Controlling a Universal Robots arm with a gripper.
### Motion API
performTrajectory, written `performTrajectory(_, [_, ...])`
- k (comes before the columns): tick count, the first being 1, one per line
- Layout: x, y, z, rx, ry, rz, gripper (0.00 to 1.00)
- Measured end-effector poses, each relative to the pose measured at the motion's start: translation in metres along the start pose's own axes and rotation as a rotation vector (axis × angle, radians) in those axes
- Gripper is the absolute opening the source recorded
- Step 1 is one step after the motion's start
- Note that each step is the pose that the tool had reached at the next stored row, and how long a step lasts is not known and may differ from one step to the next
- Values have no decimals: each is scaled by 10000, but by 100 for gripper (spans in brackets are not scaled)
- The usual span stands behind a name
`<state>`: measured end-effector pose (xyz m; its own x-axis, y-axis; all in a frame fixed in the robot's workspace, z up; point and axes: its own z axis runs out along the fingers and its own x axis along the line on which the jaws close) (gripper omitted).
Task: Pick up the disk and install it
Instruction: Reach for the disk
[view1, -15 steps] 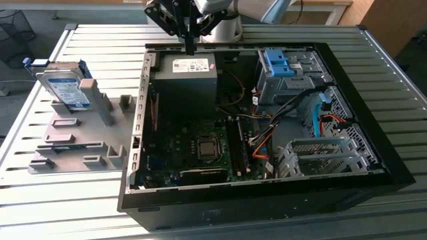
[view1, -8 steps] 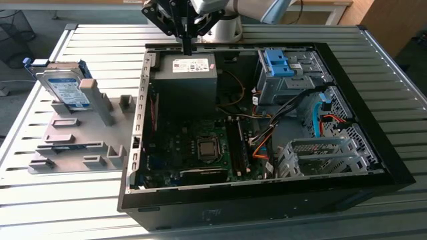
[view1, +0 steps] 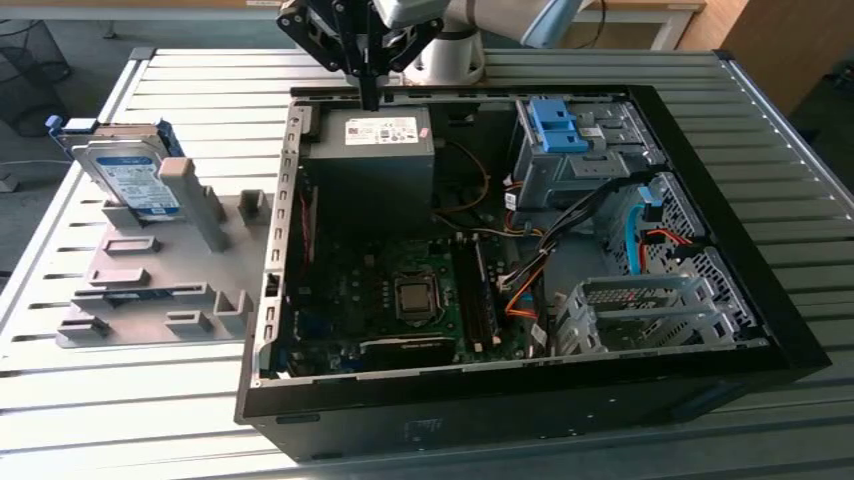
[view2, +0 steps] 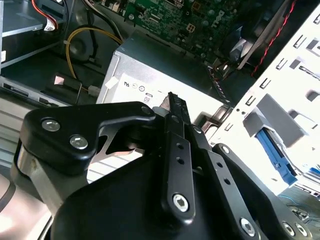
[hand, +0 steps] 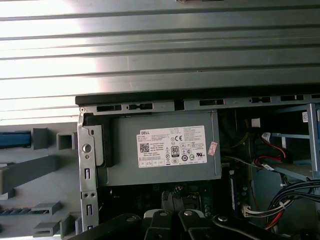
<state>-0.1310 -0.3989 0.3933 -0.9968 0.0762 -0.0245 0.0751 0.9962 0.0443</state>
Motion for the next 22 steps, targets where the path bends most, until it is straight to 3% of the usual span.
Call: performTrajectory(22, [87, -6, -3, 0, 0, -1, 11])
